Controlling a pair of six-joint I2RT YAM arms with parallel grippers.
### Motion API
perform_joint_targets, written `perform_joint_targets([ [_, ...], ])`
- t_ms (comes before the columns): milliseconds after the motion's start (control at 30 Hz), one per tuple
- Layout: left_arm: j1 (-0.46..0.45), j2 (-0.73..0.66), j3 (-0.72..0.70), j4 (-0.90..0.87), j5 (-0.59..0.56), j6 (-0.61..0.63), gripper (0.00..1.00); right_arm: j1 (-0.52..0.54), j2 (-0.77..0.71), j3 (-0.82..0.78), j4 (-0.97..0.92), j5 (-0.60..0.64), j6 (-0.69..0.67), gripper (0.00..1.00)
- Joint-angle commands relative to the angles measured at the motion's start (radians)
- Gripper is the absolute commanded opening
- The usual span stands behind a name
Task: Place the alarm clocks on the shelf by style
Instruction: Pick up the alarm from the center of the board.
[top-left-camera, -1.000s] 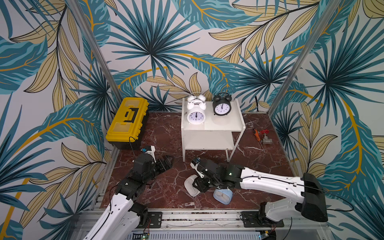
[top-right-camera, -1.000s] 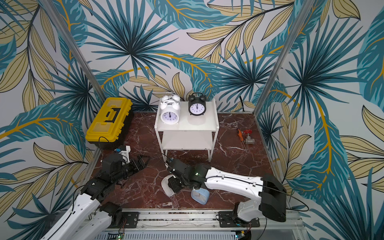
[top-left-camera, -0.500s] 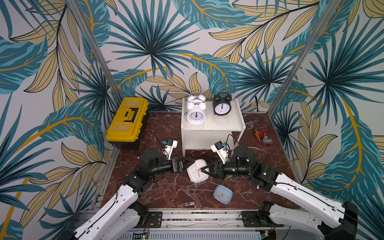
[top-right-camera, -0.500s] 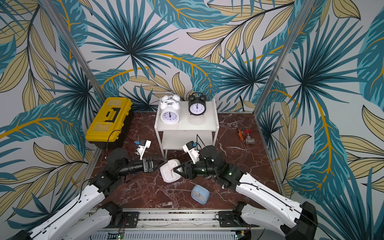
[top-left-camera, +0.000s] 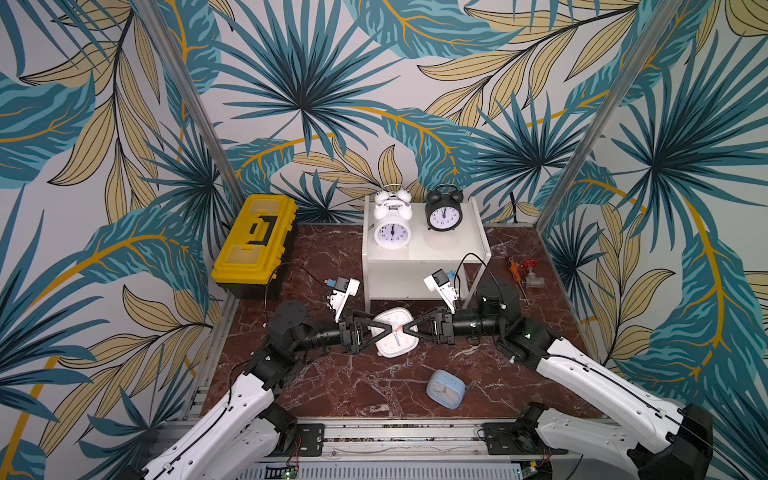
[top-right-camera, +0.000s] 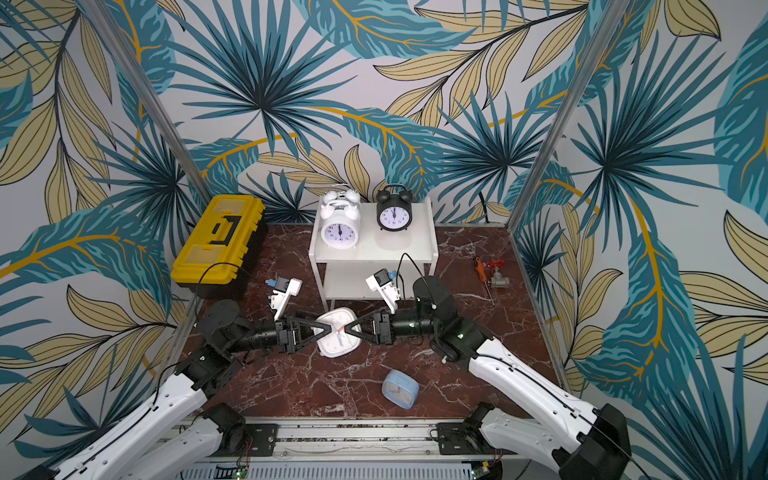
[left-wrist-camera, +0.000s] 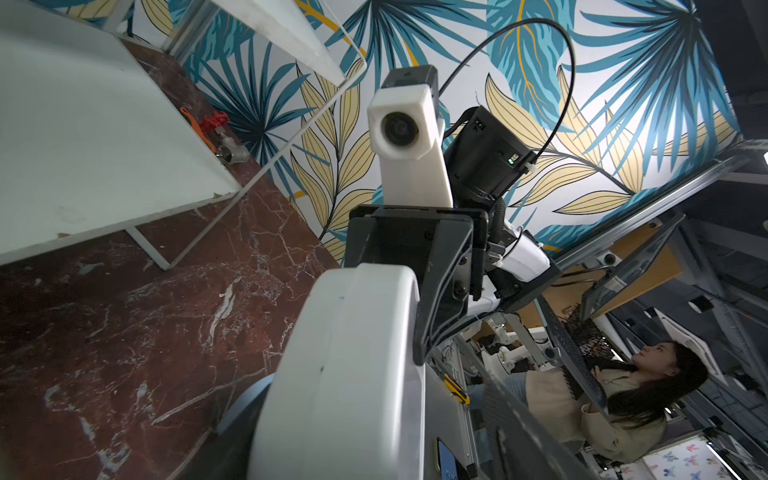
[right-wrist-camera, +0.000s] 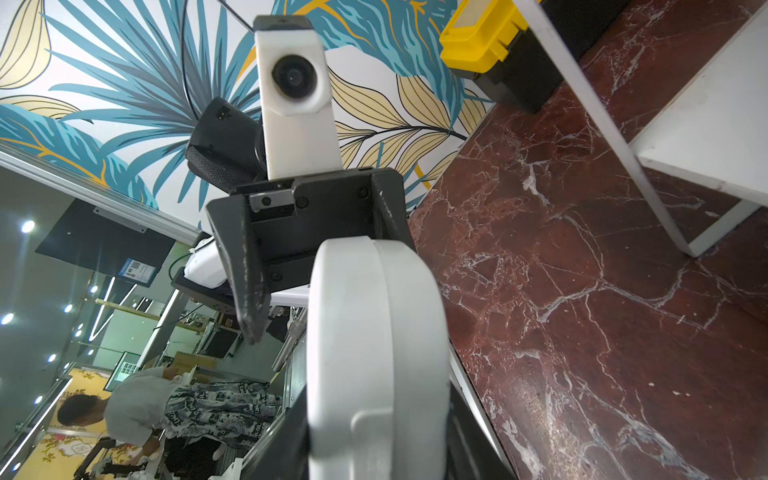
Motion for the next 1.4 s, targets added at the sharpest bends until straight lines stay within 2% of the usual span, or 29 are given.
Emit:
perform_joint_targets([
  [0, -0.002, -0.029, -0.002, 0.045, 0.008, 0.017, 0.65, -0.006, 0.01, 0.024, 0.054, -0.036, 0.013, 0.25],
  [100, -0.003, -0.03, -0.009, 0.078, -0.01, 0.005, 0.51, -0.006, 0.019, 0.031, 0.061, -0.029, 0.017, 0.26],
  [300, -0.003, -0.03, -0.016, 0.089, -0.053, 0.01, 0.34, -0.006, 0.032, 0.031, 0.079, -0.001, 0.025, 0.34],
  [367, -0.003, -0.033, -0.024, 0.1, -0.069, 0.006, 0.29, -0.006, 0.031, 0.028, 0.076, 0.025, 0.027, 0.47],
  [500, -0.002, -0.048, -0.058, 0.163, -0.129, -0.04, 0.29, -0.004, -0.011, 0.001, 0.052, 0.176, 0.015, 0.81],
  [633, -0.003, -0.055, -0.152, 0.366, -0.247, -0.17, 0.29, 0.051, -0.105, -0.145, 0.305, 0.338, 0.128, 0.91],
  [700, -0.003, -0.049, -0.189, 0.458, -0.281, -0.221, 0.29, 0.133, -0.133, -0.23, 0.446, 0.47, 0.156, 0.92],
  [800, -0.004, -0.053, -0.215, 0.489, -0.308, -0.251, 0.29, 0.241, -0.124, -0.31, 0.595, 0.624, 0.154, 0.92],
  [967, -0.003, -0.048, -0.268, 0.597, -0.334, -0.32, 0.29, 0.316, -0.066, -0.375, 0.748, 0.789, 0.197, 0.92],
  [1133, -0.005, -0.058, -0.308, 0.638, -0.348, -0.356, 0.28, 0.327, 0.002, -0.34, 0.795, 0.77, 0.197, 0.87],
  [1367, -0.006, -0.107, -0.319, 0.583, -0.383, -0.344, 0.28, 0.333, 0.08, -0.312, 0.864, 0.715, 0.217, 0.56],
])
